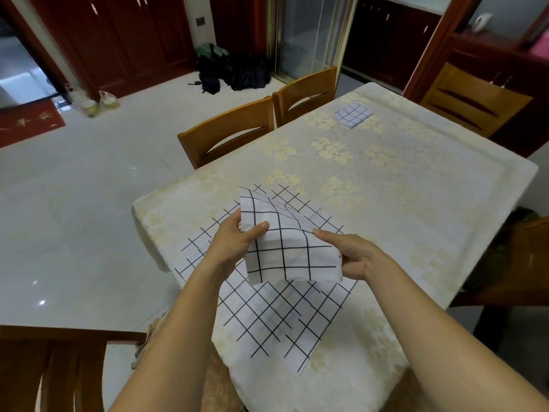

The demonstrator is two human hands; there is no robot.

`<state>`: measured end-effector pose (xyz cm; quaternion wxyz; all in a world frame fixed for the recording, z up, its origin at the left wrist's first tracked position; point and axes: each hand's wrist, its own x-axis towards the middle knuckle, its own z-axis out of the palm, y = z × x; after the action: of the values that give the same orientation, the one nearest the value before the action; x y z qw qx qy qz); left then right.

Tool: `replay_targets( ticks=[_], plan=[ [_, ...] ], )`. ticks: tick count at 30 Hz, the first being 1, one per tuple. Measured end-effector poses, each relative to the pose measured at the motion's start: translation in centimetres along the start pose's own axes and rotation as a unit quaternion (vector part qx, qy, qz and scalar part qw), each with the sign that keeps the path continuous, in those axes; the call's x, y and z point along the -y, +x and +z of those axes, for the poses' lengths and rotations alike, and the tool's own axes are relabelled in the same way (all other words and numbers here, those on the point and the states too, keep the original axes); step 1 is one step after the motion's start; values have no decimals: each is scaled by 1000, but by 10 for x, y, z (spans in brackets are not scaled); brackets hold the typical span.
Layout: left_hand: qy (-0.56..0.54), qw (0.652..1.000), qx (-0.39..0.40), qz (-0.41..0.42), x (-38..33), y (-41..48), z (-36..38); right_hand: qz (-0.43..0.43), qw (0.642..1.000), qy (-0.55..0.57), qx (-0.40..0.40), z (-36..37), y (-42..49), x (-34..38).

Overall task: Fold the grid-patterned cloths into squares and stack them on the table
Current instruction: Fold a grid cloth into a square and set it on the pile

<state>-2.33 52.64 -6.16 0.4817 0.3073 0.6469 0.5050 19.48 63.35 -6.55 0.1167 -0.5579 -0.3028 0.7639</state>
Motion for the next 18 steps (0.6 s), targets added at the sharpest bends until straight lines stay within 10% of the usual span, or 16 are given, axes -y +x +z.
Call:
replay_targets(
  ticks=[10, 18],
  plan=[
    [22, 1000, -7, -1, 1, -1, -5, -163, 984, -45, -51, -5, 2, 10],
    [-16, 999, 27, 20, -3, -5, -11, -108, 994, 11, -30, -3, -6, 18]
  ],
)
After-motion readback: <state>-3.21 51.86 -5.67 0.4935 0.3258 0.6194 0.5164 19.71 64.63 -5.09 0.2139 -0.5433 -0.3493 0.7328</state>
